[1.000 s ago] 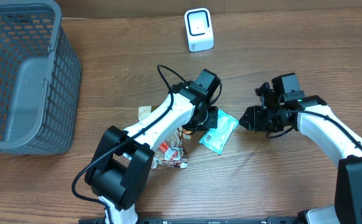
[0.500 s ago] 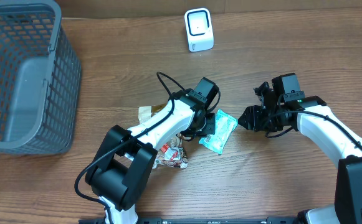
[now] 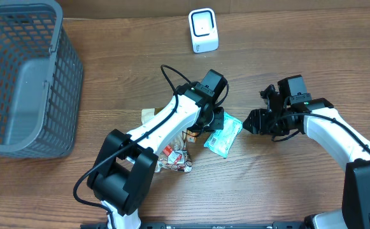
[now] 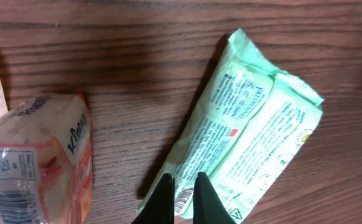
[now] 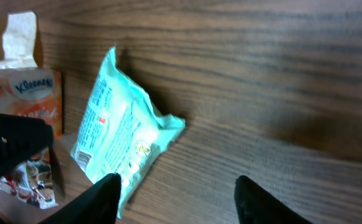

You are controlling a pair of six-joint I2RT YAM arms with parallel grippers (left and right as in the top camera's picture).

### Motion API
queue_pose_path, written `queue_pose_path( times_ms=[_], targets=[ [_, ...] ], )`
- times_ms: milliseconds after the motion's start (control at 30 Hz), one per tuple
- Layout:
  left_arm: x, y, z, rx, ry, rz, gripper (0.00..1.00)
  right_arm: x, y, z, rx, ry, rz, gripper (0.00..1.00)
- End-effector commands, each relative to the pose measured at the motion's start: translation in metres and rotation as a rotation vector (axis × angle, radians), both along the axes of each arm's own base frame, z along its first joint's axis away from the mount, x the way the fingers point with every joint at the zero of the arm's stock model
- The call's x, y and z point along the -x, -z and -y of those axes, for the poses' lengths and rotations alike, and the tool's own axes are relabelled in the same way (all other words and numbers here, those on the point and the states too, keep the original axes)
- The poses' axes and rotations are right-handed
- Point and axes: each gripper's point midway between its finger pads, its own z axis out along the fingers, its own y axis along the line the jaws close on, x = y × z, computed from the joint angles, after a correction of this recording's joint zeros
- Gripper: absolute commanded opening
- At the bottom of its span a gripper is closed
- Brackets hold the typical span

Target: Scan the item barcode

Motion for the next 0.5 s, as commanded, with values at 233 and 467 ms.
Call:
queue_pose_path(
  times_ms=[233, 467],
  targets=[
    [0.012, 0.042, 0.006, -0.049, 0.046, -0.083, 0.08, 0.008, 0.004, -0.001, -0.001, -0.011, -0.032, 0.70],
    [0.017, 0.063, 0.006, -0.060, 0.048, -0.133, 0.05, 0.009, 0.005, -0.001, -0.005, 0.012, -0.045, 0.73]
  ],
)
